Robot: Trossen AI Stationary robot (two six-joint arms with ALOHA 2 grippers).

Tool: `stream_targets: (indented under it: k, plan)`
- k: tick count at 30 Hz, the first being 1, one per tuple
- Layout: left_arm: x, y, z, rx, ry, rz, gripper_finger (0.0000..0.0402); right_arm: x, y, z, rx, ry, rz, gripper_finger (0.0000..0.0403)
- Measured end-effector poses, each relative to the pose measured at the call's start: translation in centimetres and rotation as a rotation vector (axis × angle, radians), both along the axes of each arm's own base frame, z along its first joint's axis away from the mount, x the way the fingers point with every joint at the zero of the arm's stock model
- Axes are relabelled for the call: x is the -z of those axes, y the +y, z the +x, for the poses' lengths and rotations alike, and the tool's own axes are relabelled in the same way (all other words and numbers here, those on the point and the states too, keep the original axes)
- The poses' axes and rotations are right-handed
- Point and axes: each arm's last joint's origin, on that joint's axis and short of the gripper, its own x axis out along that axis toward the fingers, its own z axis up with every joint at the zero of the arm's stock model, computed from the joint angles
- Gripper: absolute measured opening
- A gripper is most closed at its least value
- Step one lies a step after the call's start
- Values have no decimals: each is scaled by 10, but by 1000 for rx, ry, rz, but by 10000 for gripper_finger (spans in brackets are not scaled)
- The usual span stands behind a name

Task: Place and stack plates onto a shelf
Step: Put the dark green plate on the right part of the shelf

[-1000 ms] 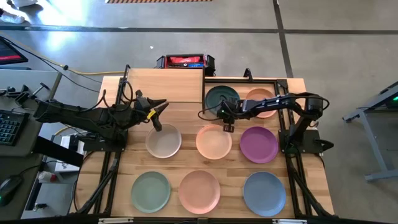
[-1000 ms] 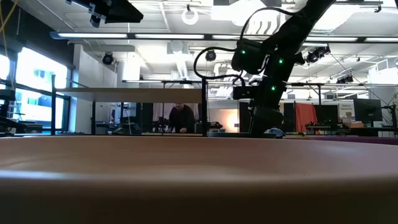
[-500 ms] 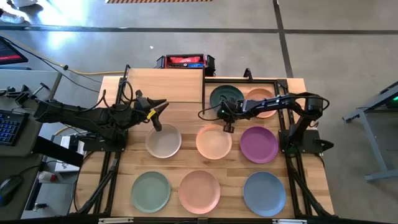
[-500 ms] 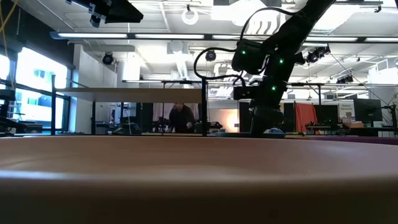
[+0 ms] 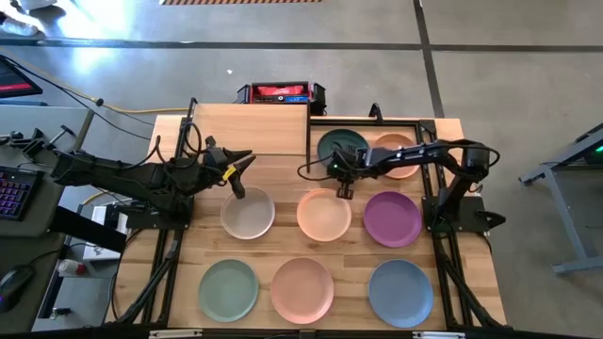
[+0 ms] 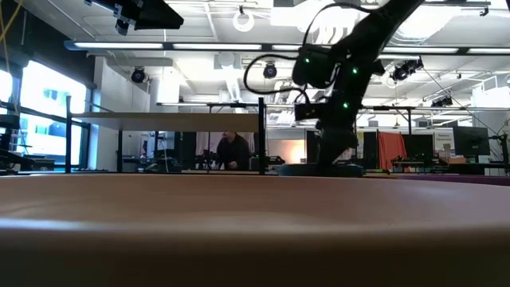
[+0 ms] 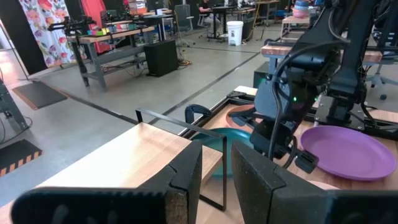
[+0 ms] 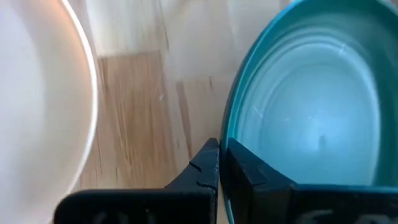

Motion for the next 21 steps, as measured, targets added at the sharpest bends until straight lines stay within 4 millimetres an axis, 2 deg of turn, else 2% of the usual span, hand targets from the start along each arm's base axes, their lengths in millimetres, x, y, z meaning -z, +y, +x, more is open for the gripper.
stream_targets:
  k: [9,21]
  plan:
    - [0,0,0,0,0,-1,74,-30,-4,9,36,48,-25,0]
    - [4,0,-1,-2,38,-11,74,-51,4,16,60,62,-31,0]
